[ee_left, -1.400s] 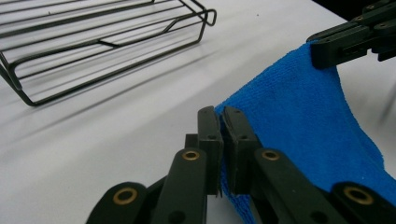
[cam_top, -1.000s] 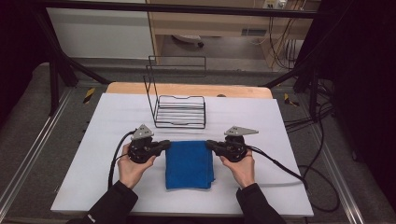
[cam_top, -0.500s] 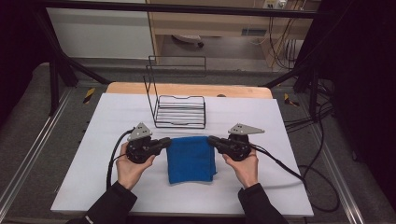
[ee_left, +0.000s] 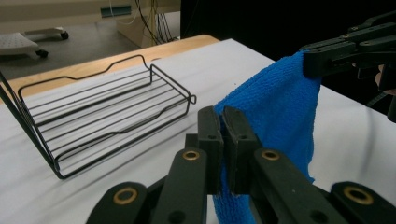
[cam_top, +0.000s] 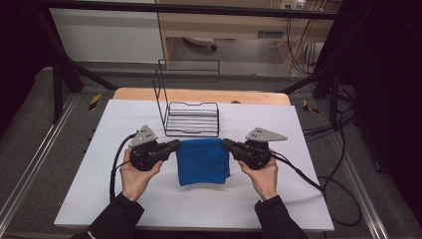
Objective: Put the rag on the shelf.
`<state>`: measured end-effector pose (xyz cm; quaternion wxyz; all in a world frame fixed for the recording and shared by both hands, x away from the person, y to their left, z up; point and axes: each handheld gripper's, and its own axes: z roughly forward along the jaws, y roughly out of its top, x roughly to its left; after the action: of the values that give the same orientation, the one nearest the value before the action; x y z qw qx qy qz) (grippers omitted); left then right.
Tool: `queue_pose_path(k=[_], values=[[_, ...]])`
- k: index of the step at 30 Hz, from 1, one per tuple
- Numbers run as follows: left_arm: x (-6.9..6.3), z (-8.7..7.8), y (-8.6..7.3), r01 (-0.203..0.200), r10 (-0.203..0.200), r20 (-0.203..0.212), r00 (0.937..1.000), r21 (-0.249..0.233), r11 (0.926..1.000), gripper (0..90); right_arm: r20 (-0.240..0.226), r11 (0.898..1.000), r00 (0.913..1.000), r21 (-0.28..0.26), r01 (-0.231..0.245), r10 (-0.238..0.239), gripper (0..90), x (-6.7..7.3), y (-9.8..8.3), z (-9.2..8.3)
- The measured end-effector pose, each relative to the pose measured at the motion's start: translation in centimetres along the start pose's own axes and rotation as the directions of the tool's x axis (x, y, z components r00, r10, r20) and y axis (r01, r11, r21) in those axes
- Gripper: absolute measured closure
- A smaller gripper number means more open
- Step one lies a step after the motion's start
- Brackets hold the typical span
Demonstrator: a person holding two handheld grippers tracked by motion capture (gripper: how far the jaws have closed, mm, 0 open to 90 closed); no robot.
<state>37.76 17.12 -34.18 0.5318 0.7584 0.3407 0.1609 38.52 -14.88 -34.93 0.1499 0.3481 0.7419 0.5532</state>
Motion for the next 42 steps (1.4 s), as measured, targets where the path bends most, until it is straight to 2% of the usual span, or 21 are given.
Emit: queue_pose_path(k=[6, 14, 23, 27, 32, 40, 42], values=[[0.2, -0.2, 1.1, -0.01, 0.009, -0.015, 0.9999, -0.038, 0.9992, 86.3, 0.024, 0.998, 0.9992, -0.056, 0.034, -0.032, 85.1, 0.4, 1.8, -0.4], [0.7, -0.9, 3.1, -0.011, 0.007, -0.034, 0.9994, -0.108, 0.994, 86.3, 0.05, 0.992, 0.9971, -0.106, 0.062, -0.057, 85.1, 0.8, 3.9, -0.4], [1.8, -1.6, 5.1, 0.0, -0.009, -0.053, 0.9986, -0.178, 0.9841, 86.4, 0.072, 0.983, 0.9946, -0.161, 0.085, -0.075, 85.2, 1.2, 6.4, 0.1], [2.3, -1.7, 6.2, -0.001, -0.013, -0.067, 0.9977, -0.198, 0.9803, 86.5, 0.094, 0.976, 0.9918, -0.193, 0.103, -0.086, 85.2, 1.3, 8.3, 0.6], [3.0, -1.9, 7.6, 0.001, -0.02, -0.082, 0.9964, -0.225, 0.9744, 86.6, 0.107, 0.972, 0.9898, -0.206, 0.114, -0.094, 85.2, 1.4, 9.5, 0.9], [3.7, -2.5, 10.2, -0.019, -0.008, -0.104, 0.9945, -0.26, 0.9654, 86.6, 0.13, 0.96, 0.9842, -0.237, 0.148, -0.12, 85.3, 1.6, 12.3, 1.1], [3.8, -2.7, 10.9, -0.028, -0.002, -0.11, 0.9939, -0.27, 0.9625, 86.6, 0.141, 0.955, 0.9817, -0.248, 0.16, -0.128, 85.2, 1.6, 13.5, 1.2]])
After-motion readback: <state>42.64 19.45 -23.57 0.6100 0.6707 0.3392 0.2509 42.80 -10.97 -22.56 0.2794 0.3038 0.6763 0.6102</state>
